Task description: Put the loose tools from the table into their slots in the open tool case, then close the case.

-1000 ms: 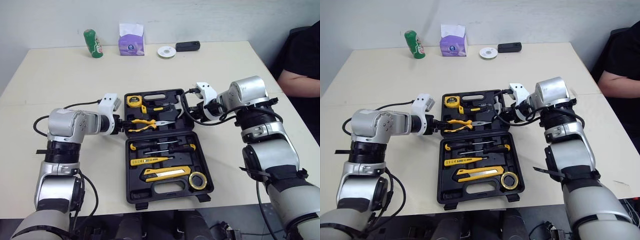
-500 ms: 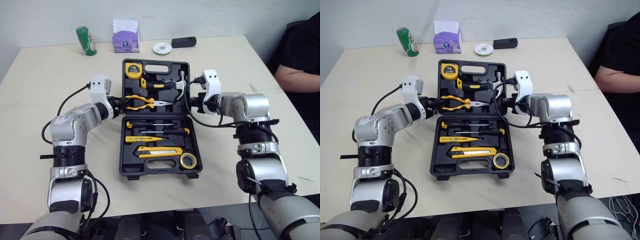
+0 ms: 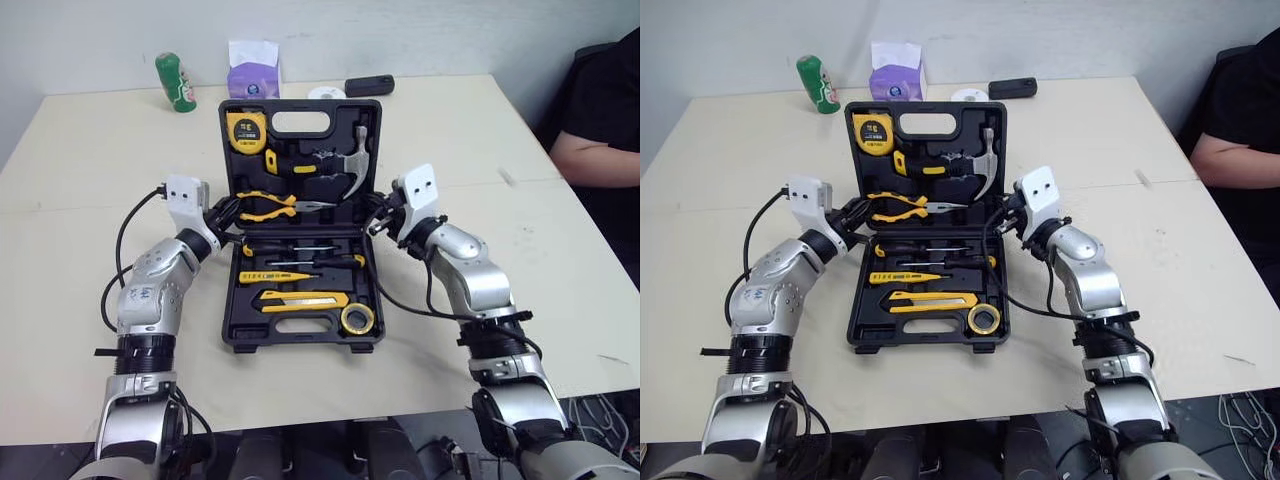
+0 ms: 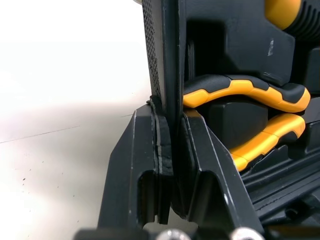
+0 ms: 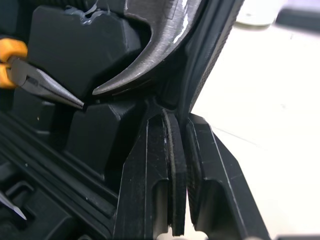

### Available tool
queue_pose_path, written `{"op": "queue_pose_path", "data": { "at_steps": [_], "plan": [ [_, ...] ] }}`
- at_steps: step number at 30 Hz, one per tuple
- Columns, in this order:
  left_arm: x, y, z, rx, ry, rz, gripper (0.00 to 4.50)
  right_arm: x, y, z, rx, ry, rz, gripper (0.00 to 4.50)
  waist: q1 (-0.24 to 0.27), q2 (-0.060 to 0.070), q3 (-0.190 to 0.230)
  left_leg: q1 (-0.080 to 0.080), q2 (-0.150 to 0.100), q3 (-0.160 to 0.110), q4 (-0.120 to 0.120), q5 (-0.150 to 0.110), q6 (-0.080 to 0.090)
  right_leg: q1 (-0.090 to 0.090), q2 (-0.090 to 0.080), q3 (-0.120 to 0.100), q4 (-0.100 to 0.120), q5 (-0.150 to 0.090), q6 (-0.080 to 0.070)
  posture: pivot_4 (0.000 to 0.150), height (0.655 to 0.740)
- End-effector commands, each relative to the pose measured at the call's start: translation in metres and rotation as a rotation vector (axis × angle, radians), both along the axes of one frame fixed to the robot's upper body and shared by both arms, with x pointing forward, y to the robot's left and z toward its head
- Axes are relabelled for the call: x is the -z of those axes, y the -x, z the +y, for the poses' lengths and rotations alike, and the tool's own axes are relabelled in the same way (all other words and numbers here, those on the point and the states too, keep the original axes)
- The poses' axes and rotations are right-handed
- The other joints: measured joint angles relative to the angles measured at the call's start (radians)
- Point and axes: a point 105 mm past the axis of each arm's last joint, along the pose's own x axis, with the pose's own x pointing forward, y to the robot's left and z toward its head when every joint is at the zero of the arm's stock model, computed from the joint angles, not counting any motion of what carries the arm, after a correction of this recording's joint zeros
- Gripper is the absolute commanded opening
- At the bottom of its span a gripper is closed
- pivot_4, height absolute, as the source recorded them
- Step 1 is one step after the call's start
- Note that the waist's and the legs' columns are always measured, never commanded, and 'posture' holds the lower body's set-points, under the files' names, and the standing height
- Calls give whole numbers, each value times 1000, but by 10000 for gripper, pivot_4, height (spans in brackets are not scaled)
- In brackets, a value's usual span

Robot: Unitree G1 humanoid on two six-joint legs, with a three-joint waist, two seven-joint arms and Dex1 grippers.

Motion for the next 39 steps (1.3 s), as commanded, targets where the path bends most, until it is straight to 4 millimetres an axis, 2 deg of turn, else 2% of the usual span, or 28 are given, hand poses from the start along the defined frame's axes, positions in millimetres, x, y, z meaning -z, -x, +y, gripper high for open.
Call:
{"op": "queue_pose_path", "data": {
  "at_steps": [1, 4, 6, 9, 13, 17, 21, 24, 26, 27, 28, 29, 33, 34, 35, 39],
  "plan": [
    [-23, 7, 40, -135, -51, -110, 90, -8, 9, -20, 20, 83, -137, 0, 0, 0, 0, 0, 0, 0, 0, 0, 0, 0, 0, 0, 0, 0, 0, 1500, 7400],
    [-23, 10, 39, -128, -77, -133, 90, -6, 17, -18, -11, 145, -225, 0, 0, 0, 0, 0, 0, 0, 0, 0, 0, 0, 0, 0, 0, 0, 0, 1500, 7400],
    [-23, 13, 40, -130, -132, -167, 90, -5, 27, -14, -51, 236, -342, 0, 0, 0, 0, 0, 0, 0, 0, 0, 0, 0, 0, 0, 0, 0, 0, 1500, 7400],
    [-23, 28, 38, -107, -355, -321, 90, 12, 45, -15, -114, 478, -543, 0, 0, 0, 0, 1, 0, 0, 0, 0, 0, 1, 0, 0, 0, 0, 0, 1500, 7400],
    [-14, 45, 39, -90, -526, -442, 90, 29, 53, -26, -129, 632, -655, 0, -5, 0, 0, 2, 1, 2, 0, 0, 0, 1, -1, 1, 0, 0, 0, 1500, 7400],
    [5, 56, 52, -102, -645, -447, 90, 46, 57, -37, -128, 728, -710, 0, -4, -2, -1, 4, 2, 3, 1, 0, 0, 1, -2, 1, 0, 0, -1, 1500, 7400],
    [23, 67, 60, -81, -704, -408, 90, 61, 66, -35, -207, 808, -768, 0, -4, -4, -3, 8, 3, 3, 1, 0, 0, 3, -3, 2, -1, 0, -1, 1500, 7400],
    [35, 73, 65, -79, -700, -366, 90, 74, 70, -39, -240, 837, -747, 0, -9, -4, -3, 20, 4, 5, -3, -1, -1, 13, -3, 2, -3, -1, -2, 1500, 7400],
    [38, 77, 65, -55, -679, -356, 90, 77, 73, -40, -255, 798, -701, 0, -10, -5, -3, 29, 5, 5, -8, -3, -2, 22, -1, 2, -9, -1, -3, 1500, 7400],
    [37, 80, 64, -46, -667, -356, 4559, 76, 74, -39, -264, 783, -697, 8414, -12, -5, -3, 34, 5, 5, -11, -3, -2, 27, -1, 3, -11, -2, -3, 1500, 7400],
    [35, 81, 65, -53, -656, -359, 9227, 75, 75, -39, -272, 775, -693, 11707, -13, -6, -4, 39, 6, 5, -13, -3, -3, 33, -1, 3, -13, -2, -4, 1500, 7400],
    [35, 83, 66, -48, -644, -350, 12312, 74, 77, -39, -283, 773, -695, 16631, -16, -7, -5, 40, 7, 4, -13, -4, -4, 35, -1, 4, -14, -2, -5, 1500, 7400],
    [43, 101, 78, -26, -634, -268, 30525, 74, 83, -53, -300, 795, -664, 36692, -26, -7, -5, 39, 8, 4, -13, -5, -5, 33, 0, 6, -14, -3, -5, 1500, 7400],
    [45, 107, 84, -21, -629, -237, 30692, 74, 84, -57, -295, 800, -652, 41836, -26, -8, -5, 39, 8, 4, -12, -5, -5, 34, 0, 6, -14, -3, -5, 1500, 7400],
    [46, 113, 88, -16, -621, -214, 30692, 73, 85, -60, -292, 804, -646, 44191, -25, -8, -6, 39, 9, 3, -12, -5, -5, 34, 0, 6, -14, -3, -5, 1500, 7400],
    [49, 137, 111, -31, -583, -105, 30692, 75, 86, -78, -270, 805, -563, 44191, -19, -9, -6, 38, 9, 0, -12, -7, -5, 35, -1, 4, -15, -3, -5, 1500, 7400]
  ]
}}
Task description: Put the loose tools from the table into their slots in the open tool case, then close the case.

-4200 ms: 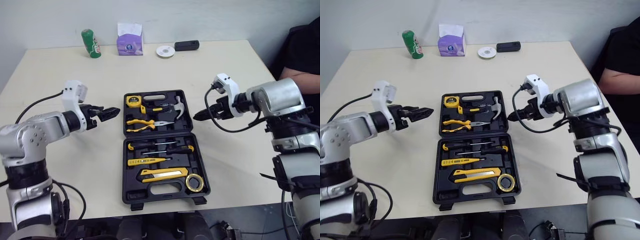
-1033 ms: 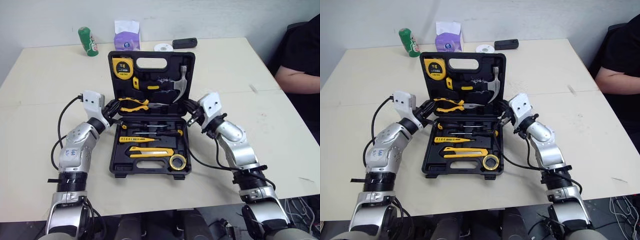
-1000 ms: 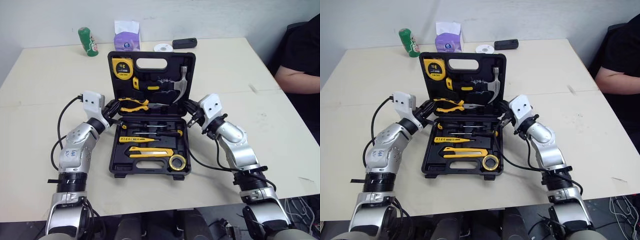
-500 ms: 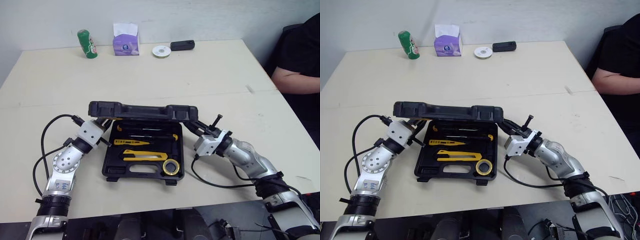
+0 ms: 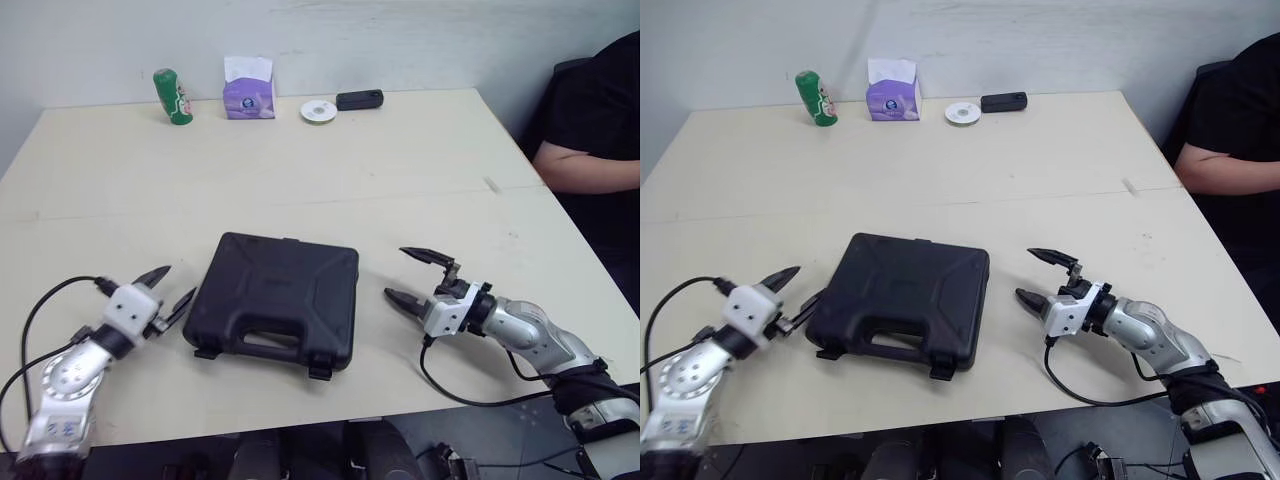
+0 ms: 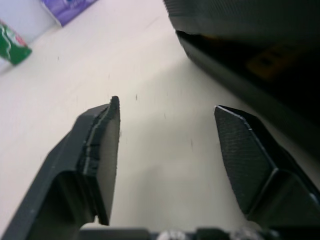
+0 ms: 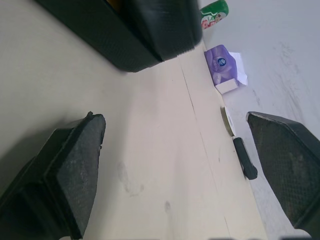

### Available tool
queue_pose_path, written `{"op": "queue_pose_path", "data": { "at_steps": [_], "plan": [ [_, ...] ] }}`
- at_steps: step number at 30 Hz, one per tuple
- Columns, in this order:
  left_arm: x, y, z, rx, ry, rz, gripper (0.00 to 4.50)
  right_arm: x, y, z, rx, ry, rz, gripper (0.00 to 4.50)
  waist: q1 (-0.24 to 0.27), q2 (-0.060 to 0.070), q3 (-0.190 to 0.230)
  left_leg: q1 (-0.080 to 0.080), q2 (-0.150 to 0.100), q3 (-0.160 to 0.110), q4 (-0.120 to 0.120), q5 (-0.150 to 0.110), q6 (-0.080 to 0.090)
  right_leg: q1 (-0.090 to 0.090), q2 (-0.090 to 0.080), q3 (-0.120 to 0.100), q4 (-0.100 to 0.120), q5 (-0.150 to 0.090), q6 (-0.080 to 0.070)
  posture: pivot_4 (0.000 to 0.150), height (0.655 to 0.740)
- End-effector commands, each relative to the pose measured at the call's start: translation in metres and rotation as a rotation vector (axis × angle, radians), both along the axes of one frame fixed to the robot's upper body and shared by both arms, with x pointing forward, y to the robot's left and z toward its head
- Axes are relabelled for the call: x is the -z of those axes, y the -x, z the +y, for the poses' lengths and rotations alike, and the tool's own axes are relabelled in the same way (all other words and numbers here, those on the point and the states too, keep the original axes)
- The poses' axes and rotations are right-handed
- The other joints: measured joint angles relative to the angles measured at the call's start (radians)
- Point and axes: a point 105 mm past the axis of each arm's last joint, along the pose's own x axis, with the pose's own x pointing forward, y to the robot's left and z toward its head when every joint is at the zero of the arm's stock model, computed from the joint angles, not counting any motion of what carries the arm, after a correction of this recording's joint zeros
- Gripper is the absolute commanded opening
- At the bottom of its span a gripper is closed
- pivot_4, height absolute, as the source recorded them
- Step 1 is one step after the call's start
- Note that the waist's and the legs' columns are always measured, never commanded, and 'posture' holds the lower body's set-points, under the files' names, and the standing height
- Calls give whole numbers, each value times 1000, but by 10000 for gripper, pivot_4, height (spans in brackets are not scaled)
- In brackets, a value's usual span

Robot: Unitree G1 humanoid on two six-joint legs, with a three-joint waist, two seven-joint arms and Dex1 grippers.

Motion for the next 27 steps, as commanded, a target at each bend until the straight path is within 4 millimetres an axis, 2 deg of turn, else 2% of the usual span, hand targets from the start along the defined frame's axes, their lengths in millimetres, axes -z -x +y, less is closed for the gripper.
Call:
{"op": "queue_pose_path", "data": {
  "at_steps": [1, 3, 7, 8, 9, 11, 13, 15, 16, 22, 27],
  "plan": [
    [-19, 15, 14, -11, 42, 15, 30692, 2, 4, -17, 45, -6, 86, 44191, 3, 0, 0, 0, 0, 0, 0, 0, 0, 0, 0, 0, 0, 0, 0, 1500, 7400],
    [-21, 19, 16, -11, 64, 46, 30692, 7, 7, -19, 49, -46, 184, 44191, 13, 0, 0, 0, 0, -2, 0, 0, 0, 1, 0, -1, -1, 0, 0, 1500, 7400],
    [-32, 4, 14, -12, 150, 39, 30692, -3, 12, -12, 39, -249, 393, 44191, 26, 0, 0, 0, 0, -5, 0, -1, 1, 3, 0, -3, -2, 0, -1, 1500, 7400],
    [-34, 0, 9, 10, 159, 41, 30692, -3, 15, -10, 30, -274, 446, 39193, 28, 0, 0, -1, 0, -6, 0, 0, 1, 3, 0, -4, -2, 0, -1, 1500, 7400],
    [-36, -3, 4, 37, 173, 52, 28203, -1, 22, -6, 0, -277, 525, 36394, 28, 0, 0, -2, 0, -7, 0, 0, 1, 3, 0, -5, -2, 0, -1, 1500, 7400],
    [-37, -9, -3, 71, 171, 68, 22087, 6, 36, 0, -46, -246, 648, 26011, 26, 0, 0, -2, 0, -8, 0, 0, 1, 3, 0, -5, -2, 1, -2, 1500, 7400],
    [-36, -18, -6, 80, 159, 94, 12583, 10, 45, 5, -69, -209, 701, 15936, 25, 0, 0, -2, 0, -8, 0, 0, 1, 2, 0, -5, -2, 1, -2, 1500, 7400],
    [-36, -24, -8, 97, 140, 109, 3069, 11, 44, 10, -61, -216, 710, 5664, 21, 0, 0, -2, 0, -7, 0, -1, 1, 2, 0, -6, -2, 1, -2, 1500, 7400],
    [-35, -27, -9, 101, 128, 117, 161, 11, 42, 12, -50, -229, 715, 1052, 19, 0, 0, -2, 0, -7, 0, -1, 1, 2, 0, -6, -2, 1, -2, 1500, 7400],
    [-17, -37, -23, 169, 86, 216, 161, 16, 38, 31, -72, -191, 738, 1052, 22, 0, 0, -3, 0, -6, -1, 0, 0, 0, 0, -5, -2, 0, -2, 1500, 7400],
    [-5, -32, -45, 269, 82, 267, 161, 15, 30, 46, -73, -189, 725, 1052, 22, 0, 0, -3, 0, -6, -1, -1, -1, 0, 0, -5, -2, 0, -2, 1500, 7400]
  ]
}}
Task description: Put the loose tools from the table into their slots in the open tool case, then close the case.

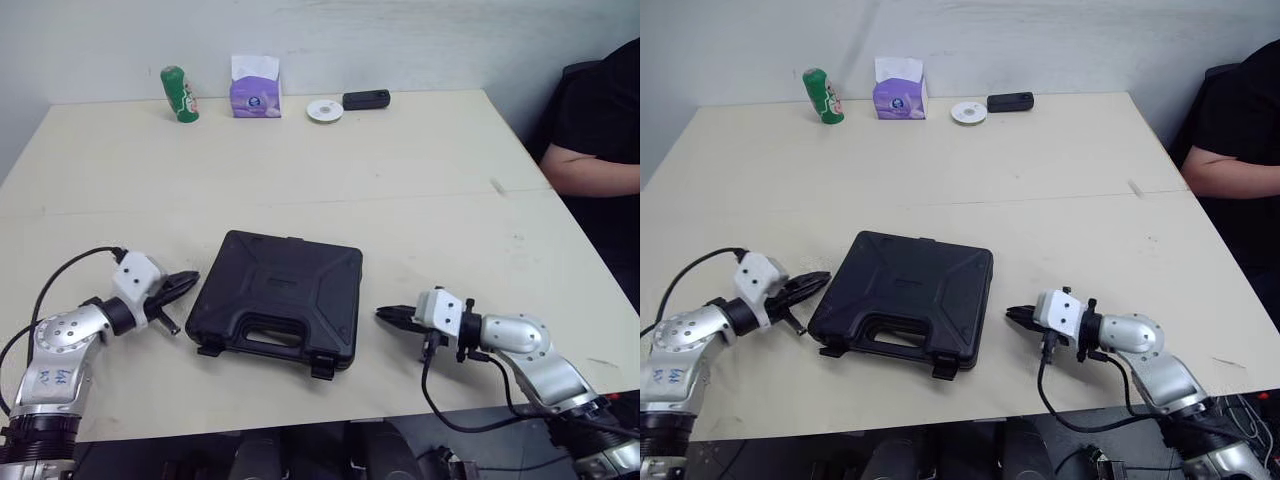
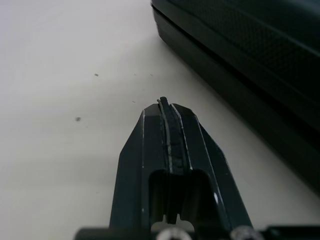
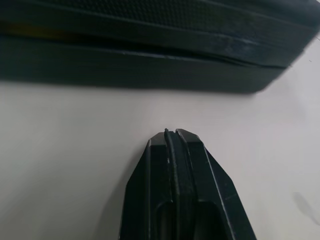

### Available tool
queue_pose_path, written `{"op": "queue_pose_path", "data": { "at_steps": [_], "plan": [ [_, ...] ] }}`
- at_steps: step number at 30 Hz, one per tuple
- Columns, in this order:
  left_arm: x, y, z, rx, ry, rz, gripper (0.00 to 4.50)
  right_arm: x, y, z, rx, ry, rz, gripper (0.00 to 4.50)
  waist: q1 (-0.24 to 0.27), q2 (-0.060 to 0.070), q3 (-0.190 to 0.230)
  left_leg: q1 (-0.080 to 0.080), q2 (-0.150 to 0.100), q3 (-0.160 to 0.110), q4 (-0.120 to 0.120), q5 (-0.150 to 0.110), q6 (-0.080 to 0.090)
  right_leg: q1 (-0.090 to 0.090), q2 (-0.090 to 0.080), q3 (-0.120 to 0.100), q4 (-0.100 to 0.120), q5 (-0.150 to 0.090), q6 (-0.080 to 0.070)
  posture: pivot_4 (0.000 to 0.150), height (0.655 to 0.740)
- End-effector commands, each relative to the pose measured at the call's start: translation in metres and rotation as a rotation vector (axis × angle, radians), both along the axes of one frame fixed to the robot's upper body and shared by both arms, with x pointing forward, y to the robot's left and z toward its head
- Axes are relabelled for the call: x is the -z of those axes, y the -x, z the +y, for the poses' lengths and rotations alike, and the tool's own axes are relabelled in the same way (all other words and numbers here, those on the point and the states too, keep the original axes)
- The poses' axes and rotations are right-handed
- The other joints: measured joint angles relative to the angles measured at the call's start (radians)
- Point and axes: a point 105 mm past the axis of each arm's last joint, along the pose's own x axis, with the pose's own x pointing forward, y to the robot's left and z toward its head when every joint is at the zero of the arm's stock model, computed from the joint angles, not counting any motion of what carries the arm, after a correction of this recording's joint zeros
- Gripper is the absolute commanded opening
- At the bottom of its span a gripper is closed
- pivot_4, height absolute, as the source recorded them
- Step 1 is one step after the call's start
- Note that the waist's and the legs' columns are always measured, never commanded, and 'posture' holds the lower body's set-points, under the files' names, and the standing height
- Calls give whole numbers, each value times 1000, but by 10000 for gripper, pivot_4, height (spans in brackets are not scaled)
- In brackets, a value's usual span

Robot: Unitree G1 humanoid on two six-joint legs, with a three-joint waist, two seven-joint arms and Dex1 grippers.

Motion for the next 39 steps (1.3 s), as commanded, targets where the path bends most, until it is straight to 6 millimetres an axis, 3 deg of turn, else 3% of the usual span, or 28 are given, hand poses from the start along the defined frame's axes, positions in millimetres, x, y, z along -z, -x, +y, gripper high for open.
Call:
{"op": "queue_pose_path", "data": {
  "at_steps": [1, 10, 19, 22, 26, 29, 32, 35, 39],
  "plan": [
    [-2, 7, -20, 114, -37, -2, 161, -7, -5, 6, -6, -2, -23, 1052, 0, 0, 0, 0, 0, 0, 0, 0, 0, 0, 0, 0, 0, 0, 0, 1500, 7400],
    [17, 45, -59, 293, -62, 51, 161, -14, -26, -4, -36, 77, -4, 1052, 0, 0, 0, 0, 0, 0, 0, 0, 1, 0, -1, 1, -1, 0, 0, 1500, 7400],
    [22, 68, -89, 276, 30, 55, 161, -19, -74, -26, 126, 63, -11, 1052, 1, 0, 0, 0, -1, -1, 1, 0, 1, 1, -2, 0, -1, 0, 0, 1500, 7400],
    [26, 74, -91, 274, 31, 72, 161, -19, -77, -31, 137, 86, -30, 1052, 0, 1, 0, 0, -1, -1, 0, 0, 1, 1, -2, 0, 0, 0, 0, 1500, 7400],
    [22, 79, -69, 211, 38, 86, 161, -31, -88, -56, 246, 91, -88, 1052, 0, 1, 0, 0, -1, 0, 0, 0, 1, 1, -2, 0, -1, 0, 0, 1500, 7400],
    [12, 80, -50, 180, 65, 85, 161, -39, -83, -73, 280, 59, -81, 1052, 2, 2, 1, -1, -1, -1, 0, 0, 1, 0, -2, 0, -1, 0, 0, 1500, 7400],
    [-6, 69, -31, 125, 121, 63, 161, -43, -66, -87, 271, 38, -11, 1052, 6, 2, 1, -2, -1, -3, 0, 0, 1, 0, -2, -2, -2, 0, 0, 1500, 7400],
    [-22, 50, -17, 88, 178, 35, 161, -33, -36, -98, 223, 54, 149, 1052, 6, 4, 2, -3, -1, -3, 0, -1, 3, 1, -2, -3, -2, 0, 0, 1500, 7400],
    [-35, 15, -16, 83, 215, 45, 161, -23, -7, -101, 191, 89, 267, 1052, 6, 4, 2, -2, -1, -4, 0, -1, 3, 1, -2, -4, -2, 0, 0, 1500, 7400]
  ]
}}
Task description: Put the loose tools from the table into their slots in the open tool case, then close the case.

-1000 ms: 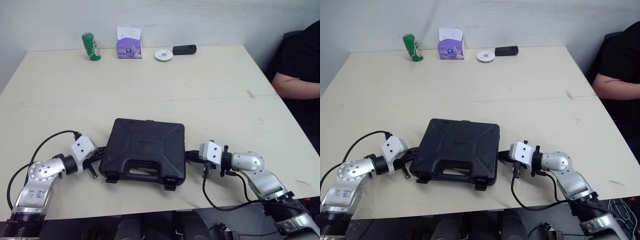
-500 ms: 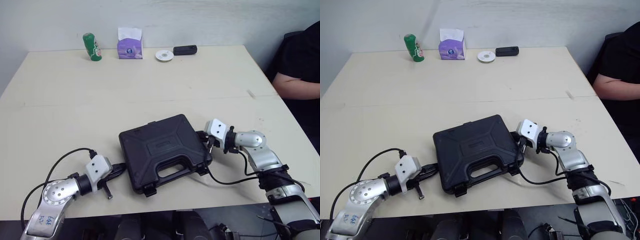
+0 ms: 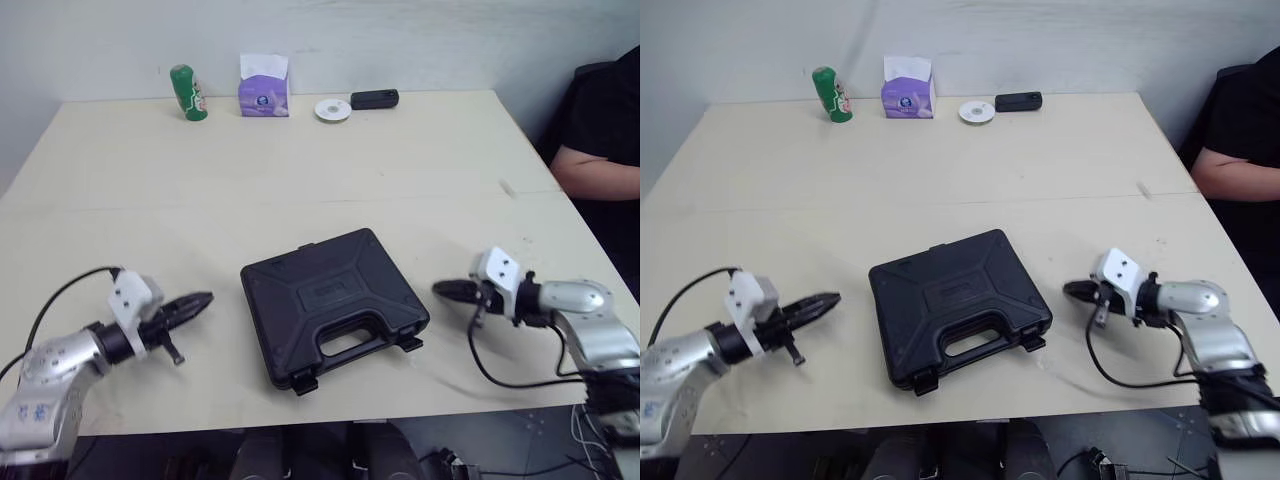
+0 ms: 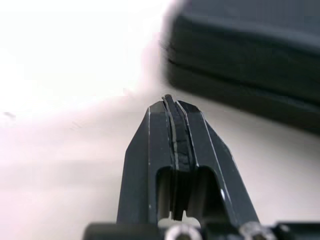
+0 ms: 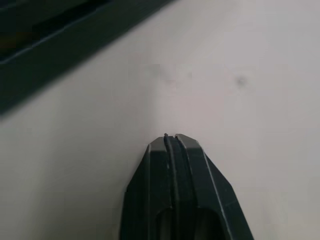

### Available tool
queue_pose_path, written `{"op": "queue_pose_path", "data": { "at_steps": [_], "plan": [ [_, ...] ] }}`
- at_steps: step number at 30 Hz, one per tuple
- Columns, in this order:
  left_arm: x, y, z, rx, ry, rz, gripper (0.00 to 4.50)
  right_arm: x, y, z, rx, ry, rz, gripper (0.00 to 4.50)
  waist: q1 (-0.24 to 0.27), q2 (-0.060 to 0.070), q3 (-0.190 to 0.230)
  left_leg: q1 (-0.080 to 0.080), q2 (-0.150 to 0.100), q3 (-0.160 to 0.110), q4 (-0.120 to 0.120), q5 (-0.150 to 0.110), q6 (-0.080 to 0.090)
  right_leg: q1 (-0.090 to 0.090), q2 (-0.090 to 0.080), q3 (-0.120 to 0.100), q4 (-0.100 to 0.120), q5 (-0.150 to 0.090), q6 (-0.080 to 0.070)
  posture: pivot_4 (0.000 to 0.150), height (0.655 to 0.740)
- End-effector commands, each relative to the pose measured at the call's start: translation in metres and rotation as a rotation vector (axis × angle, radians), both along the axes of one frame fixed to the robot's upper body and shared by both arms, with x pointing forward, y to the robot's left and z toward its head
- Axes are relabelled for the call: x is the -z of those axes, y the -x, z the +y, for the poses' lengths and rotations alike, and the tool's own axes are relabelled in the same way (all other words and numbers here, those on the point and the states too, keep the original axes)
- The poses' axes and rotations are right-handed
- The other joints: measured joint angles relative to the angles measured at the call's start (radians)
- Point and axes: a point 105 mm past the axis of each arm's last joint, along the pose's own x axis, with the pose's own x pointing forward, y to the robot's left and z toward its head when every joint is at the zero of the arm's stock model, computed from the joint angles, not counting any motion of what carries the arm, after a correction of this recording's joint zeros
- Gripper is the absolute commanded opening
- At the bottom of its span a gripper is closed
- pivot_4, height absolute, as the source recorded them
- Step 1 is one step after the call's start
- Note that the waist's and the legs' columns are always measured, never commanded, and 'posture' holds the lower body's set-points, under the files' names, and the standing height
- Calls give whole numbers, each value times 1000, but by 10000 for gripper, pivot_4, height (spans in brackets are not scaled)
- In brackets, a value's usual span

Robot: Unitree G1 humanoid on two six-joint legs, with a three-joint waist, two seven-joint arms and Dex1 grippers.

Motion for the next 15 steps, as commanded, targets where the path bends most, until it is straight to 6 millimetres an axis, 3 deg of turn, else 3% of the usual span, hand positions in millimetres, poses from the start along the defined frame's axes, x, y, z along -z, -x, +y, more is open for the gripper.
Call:
{"op": "queue_pose_path", "data": {
  "at_steps": [1, 6, 9, 11, 15],
  "plan": [
    [-10, -26, 0, 8, 7, -1, 161, -4, 18, 5, -32, -21, 59, 1052, 0, 0, 0, 0, 0, 0, 0, 0, 0, 0, 0, 0, 0, 0, 0, 1500, 7400],
    [-12, -65, -9, 37, -17, -3, 161, 9, 50, 18, -94, -30, 165, 1052, 4, 0, 0, 0, 0, 1, 0, 1, -3, 0, 2, 0, 0, 0, 0, 1500, 7400],
    [-3, -81, -21, 94, -41, 9, 161, 21, 65, 31, -127, -35, 199, 1052, 7, -2, -1, 0, 0, 1, 0, 1, -3, 0, 3, 0, -1, 0, 0, 1500, 7400],
    [2, -87, -26, 120, -45, 22, 161, 23, 66, 37, -121, -54, 193, 1052, 6, -5, -2, 0, 0, 2, 0, 1, -3, 0, 3, 0, -1, 0, 0, 1500, 7400],
    [9, -94, -37, 174, -62, 40, 161, 24, 48, 43, -88, -51, 70, 1052, -1, -10, -2, 1, 1, 2, 1, 1, -3, 0, 3, 1, 0, 0, 0, 1500, 7400]
  ]
}}
